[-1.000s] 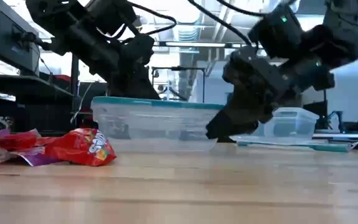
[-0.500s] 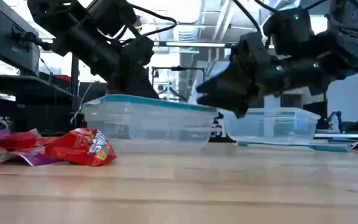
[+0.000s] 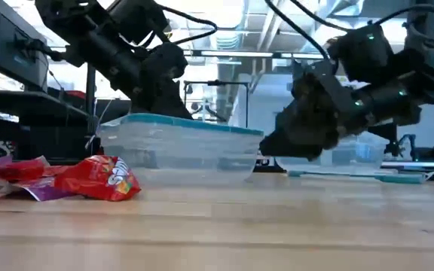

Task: Sort candy

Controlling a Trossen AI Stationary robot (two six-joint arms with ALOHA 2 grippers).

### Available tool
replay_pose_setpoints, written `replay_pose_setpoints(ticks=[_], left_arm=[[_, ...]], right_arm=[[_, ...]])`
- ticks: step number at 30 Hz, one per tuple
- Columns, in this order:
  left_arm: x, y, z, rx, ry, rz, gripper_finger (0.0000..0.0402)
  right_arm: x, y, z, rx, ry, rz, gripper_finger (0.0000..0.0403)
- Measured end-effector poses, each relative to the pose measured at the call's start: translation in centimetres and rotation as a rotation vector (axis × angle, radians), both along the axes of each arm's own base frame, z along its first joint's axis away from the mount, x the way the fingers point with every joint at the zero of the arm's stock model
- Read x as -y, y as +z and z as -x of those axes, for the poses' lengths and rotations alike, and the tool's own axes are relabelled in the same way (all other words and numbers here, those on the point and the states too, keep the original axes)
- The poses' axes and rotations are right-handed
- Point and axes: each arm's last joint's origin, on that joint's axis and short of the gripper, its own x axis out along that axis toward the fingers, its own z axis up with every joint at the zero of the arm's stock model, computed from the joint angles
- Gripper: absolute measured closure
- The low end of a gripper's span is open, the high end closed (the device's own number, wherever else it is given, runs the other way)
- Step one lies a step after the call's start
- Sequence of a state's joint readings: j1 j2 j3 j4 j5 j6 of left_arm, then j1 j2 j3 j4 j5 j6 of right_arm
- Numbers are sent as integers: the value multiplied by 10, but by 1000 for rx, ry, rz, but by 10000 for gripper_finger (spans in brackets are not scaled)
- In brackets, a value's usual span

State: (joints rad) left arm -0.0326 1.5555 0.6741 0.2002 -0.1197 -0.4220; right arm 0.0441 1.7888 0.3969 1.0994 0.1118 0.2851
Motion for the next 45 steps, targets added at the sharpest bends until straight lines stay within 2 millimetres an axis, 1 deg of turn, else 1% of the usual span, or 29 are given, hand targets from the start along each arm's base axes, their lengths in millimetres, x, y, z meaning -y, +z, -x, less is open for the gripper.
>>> replay_pose_setpoints(ticks=[3, 8, 11, 14, 18, 27, 32, 36, 42, 45], left_arm=[[0, 0, 0, -1, -13, 4, 402], [1, 0, 0, -1, -17, 7, 402], [1, 0, 0, 0, -22, 12, 402], [1, -1, 0, -5, -38, 24, 402], [1, 0, 0, -5, -46, 26, 402], [-5, -3, 3, -22, -45, 53, 402], [-6, -4, 3, -31, -25, 55, 402], [-6, -4, 3, -32, -19, 50, 402], [-4, -17, -3, -39, -12, 61, 402], [-3, -19, -6, -18, -11, 56, 402]], right_arm=[[3, -5, -3, 14, 19, 12, 247], [3, -28, -5, 34, 61, -2, 247], [5, -29, -8, 131, 61, -11, 247], [5, -31, -9, 168, 60, -27, 247], [5, -32, -13, 181, 75, -38, 247], [1, -26, -34, 202, 227, -64, 250], [0, -24, -40, 204, 230, -83, 268], [3, -23, -45, 196, 239, -176, 284], [10, -27, -49, 215, 280, -322, 309], [14, -28, -50, 230, 276, -371, 330]])
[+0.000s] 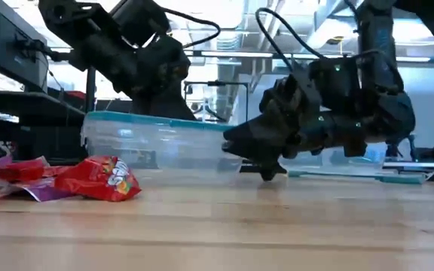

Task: Sort candy

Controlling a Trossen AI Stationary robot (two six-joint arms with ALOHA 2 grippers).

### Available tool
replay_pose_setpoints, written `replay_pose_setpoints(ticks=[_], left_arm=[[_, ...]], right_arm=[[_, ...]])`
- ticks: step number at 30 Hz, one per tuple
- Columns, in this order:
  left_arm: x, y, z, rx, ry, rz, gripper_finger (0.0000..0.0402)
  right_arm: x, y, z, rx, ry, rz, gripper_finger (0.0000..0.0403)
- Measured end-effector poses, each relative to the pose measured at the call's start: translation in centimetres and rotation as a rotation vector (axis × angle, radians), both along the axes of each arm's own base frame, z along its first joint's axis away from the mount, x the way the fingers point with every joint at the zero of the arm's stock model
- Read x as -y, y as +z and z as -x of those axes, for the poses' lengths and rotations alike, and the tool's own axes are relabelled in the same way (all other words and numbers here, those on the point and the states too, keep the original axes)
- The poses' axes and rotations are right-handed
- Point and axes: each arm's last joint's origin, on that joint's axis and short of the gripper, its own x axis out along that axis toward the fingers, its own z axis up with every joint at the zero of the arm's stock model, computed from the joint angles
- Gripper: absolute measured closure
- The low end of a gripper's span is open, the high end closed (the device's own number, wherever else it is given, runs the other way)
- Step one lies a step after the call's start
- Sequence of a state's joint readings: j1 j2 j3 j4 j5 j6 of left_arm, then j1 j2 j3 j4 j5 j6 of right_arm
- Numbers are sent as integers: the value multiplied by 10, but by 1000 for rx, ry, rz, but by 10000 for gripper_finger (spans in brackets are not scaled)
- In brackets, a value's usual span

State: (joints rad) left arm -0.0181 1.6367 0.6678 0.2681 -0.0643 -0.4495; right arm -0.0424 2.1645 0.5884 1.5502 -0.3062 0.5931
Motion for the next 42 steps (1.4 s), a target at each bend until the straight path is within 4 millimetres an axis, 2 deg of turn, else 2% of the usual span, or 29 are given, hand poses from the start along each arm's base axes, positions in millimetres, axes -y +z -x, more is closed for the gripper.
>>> replay_pose_setpoints(ticks=[7, 12, 19, 22, 26, 30, 33, 38, 40, 42], left_arm=[[0, 0, -2, 19, -9, 5, 402], [0, 0, -2, 24, -11, 6, 402], [0, 0, -2, 22, -19, 0, 402], [0, 0, -3, 26, -21, -3, 402], [0, 7, -1, 49, -23, -6, 402], [0, 23, 1, 77, -21, -4, 402], [0, 43, 2, 97, -21, -4, 402], [-5, 77, 23, -88, 88, -125, 402], [-7, 83, 35, -190, 118, -178, 402], [-7, 82, 47, -284, 120, -188, 402]], right_arm=[[1, 4, -1, -14, 64, -107, 395], [-1, 7, 0, -57, 164, -271, 393], [-4, 10, 1, -217, 281, -622, 393], [-11, 16, 3, -242, 366, -634, 386], [-18, 37, 5, -157, 486, -512, 380], [-30, 68, 9, -27, 566, -331, 385], [-27, 82, 4, -10, 401, -159, 398], [-20, 102, -9, -183, 33, 308, 401], [-18, 110, -16, -271, -112, 492, 402], [-13, 114, -26, -318, -178, 617, 402]])
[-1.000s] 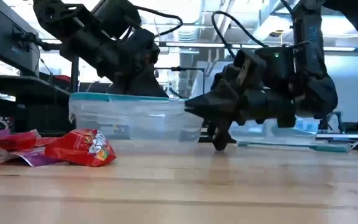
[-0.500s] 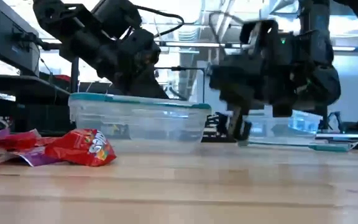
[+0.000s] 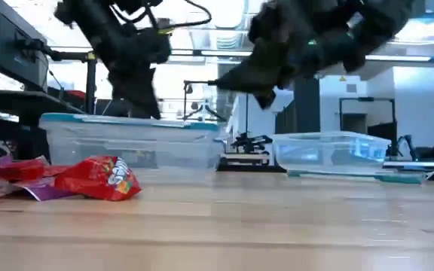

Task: Sort candy

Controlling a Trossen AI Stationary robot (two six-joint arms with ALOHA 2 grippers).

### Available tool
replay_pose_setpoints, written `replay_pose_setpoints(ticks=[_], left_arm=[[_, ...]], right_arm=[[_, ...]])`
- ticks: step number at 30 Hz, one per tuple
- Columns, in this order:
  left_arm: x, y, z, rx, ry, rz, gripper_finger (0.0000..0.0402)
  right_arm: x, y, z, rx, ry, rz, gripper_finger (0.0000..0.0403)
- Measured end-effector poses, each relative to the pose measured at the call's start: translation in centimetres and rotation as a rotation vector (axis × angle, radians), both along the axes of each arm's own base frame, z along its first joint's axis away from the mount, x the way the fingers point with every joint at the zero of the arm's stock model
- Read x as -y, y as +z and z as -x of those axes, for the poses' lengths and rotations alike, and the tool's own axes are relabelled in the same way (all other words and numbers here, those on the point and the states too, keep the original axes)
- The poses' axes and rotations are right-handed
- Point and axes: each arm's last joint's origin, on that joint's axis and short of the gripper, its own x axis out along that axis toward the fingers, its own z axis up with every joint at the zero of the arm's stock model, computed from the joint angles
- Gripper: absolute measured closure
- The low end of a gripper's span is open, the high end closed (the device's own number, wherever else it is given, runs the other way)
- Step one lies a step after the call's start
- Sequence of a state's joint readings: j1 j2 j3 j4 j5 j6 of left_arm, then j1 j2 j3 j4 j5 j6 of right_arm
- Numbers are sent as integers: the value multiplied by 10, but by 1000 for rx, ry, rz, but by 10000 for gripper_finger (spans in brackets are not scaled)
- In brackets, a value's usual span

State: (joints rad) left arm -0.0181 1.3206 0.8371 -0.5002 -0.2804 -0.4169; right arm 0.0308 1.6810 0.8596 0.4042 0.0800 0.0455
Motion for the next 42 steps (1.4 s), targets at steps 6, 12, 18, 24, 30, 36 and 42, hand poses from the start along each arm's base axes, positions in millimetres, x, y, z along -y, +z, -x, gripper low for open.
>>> replay_pose_setpoints(ticks=[6, 12, 18, 24, 30, 36, 42], left_arm=[[-2, -11, 30, -180, 95, -16, 402], [6, -14, 25, -96, 159, 71, 402], [23, -4, 5, 130, 43, 235, 402], [25, 18, -7, 255, -49, 149, 402], [25, 28, -15, 361, -98, 104, 402], [20, 31, -28, 463, -106, 52, 402], [19, 7, -60, 520, -163, 14, 402]], right_arm=[[3, -17, -40, -98, 70, 11, 402], [15, -24, -41, -326, 129, 143, 402], [50, 10, -14, -441, -90, 381, 402], [46, 68, 15, -314, -136, 270, 402], [2, 76, 45, -355, -7, -53, 402], [-42, 9, 80, -344, -25, -306, 402], [-57, -52, 119, -231, -73, -624, 386]])
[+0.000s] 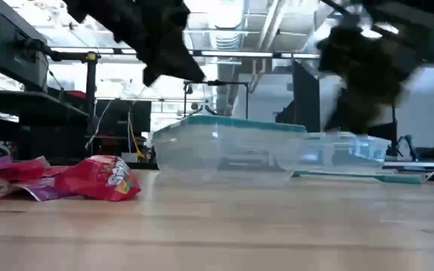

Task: Sort candy

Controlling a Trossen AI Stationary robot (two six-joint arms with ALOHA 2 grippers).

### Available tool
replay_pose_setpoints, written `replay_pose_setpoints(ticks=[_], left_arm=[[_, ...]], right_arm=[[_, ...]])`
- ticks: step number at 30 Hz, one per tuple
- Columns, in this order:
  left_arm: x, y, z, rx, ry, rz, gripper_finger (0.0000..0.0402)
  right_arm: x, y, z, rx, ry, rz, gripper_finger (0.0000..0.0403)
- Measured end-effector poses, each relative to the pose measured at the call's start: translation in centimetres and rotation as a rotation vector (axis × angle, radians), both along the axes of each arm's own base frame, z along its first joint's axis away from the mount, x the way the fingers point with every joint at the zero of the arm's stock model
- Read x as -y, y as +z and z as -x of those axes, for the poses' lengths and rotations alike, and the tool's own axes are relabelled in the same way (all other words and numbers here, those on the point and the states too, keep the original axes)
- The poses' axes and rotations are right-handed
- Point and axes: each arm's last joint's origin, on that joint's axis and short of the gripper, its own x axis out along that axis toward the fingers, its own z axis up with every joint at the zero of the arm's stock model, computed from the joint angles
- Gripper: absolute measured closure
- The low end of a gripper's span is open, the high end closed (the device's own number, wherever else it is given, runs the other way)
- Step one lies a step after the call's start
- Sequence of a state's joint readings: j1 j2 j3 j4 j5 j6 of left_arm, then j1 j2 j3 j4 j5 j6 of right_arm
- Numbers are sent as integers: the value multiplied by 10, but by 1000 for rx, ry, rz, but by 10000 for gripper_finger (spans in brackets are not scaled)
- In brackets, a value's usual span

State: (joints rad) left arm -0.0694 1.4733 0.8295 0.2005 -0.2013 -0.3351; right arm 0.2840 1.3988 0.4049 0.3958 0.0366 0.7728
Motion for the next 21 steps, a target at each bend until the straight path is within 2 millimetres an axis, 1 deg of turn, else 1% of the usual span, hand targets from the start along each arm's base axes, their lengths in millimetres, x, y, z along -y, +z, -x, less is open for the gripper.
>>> replay_pose_setpoints(ticks=[2, 4, 7, 11, 13, 16, 21], left_arm=[[-1, -13, -12, 26, 5, 7, 402], [-4, -26, -23, 51, 15, 10, 402], [-10, -44, -34, 65, 34, 10, 402], [-18, -63, -39, 24, 56, 22, 402], [-21, -66, -41, 21, 45, 30, 402], [-22, -70, -41, 8, 19, 45, 402], [-22, -70, -41, 8, 13, 29, 402]], right_arm=[[4, -15, 9, -4, -61, -50, 363], [8, -26, 15, -8, -92, -64, 335], [16, -26, 10, 69, -140, -66, 294], [23, -28, 2, 155, -154, -50, 253], [26, -27, -2, 211, -152, -39, 239], [31, -34, -5, 221, -150, -4, 229], [32, -39, -11, 281, -149, -12, 231]])
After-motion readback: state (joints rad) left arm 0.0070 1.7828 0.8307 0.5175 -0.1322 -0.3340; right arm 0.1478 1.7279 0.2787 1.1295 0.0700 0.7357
